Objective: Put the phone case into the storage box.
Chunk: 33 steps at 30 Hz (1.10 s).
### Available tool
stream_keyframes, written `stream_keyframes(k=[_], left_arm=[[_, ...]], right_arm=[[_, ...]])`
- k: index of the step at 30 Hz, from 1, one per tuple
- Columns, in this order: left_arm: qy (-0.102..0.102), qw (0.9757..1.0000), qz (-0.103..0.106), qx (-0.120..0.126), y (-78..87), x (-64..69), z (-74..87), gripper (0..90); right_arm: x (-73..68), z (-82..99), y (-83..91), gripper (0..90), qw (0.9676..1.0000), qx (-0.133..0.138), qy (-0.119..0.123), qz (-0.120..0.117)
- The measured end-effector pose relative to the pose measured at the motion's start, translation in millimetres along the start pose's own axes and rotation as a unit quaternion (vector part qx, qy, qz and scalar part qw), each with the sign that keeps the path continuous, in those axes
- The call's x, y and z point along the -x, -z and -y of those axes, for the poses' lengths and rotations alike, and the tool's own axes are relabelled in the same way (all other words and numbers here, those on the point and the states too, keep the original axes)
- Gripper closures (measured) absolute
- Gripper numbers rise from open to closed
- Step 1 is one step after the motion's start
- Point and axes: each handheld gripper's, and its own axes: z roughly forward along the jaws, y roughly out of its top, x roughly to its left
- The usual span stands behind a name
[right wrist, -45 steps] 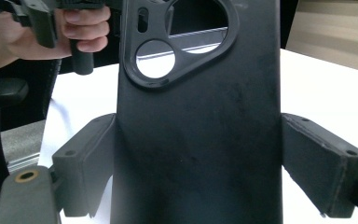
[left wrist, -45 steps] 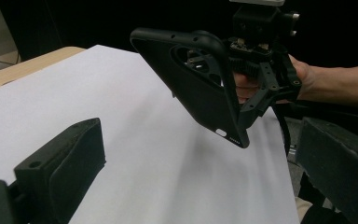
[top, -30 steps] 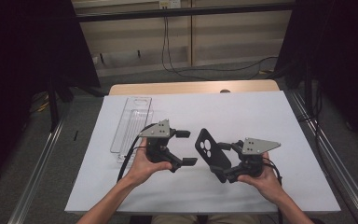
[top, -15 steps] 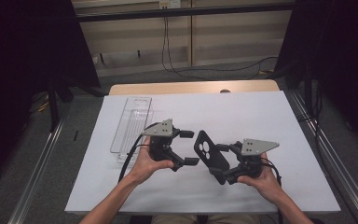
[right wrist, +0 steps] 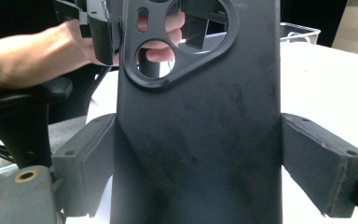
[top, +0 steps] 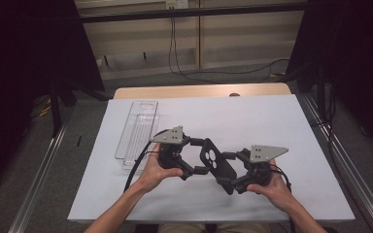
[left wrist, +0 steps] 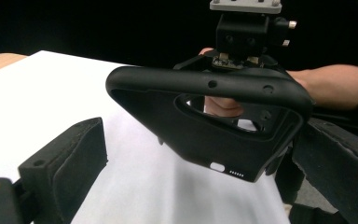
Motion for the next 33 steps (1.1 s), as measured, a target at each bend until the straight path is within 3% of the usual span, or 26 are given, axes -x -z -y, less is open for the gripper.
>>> stream_keyframes(k=[19, 25, 29, 33], left_arm=[[-0.017, 0.9993, 0.019, 0.026, -2.7, 4.6, -2.0, 5.2], [-0.021, 0.999, 0.034, 0.022, -1.9, 5.0, -2.7, 6.9], [-0.019, 0.9988, 0.03, 0.033, -4.0, 6.5, -1.7, 8.7], [-0.018, 0.9991, 0.031, 0.024, -3.0, 5.9, -2.1, 9.1]], right_arm=[[-3.0, -0.4, -4.8, 13.7, 0.9991, 0.005, -0.011, -0.041], [-3.4, -0.4, -4.7, 13.7, 0.9988, 0.005, -0.012, -0.048], [-3.9, 0.0, -5.3, 13.7, 0.9987, 0.007, -0.015, -0.047], [-3.3, 0.1, -5.4, 13.7, 0.9987, 0.006, -0.013, -0.048]])
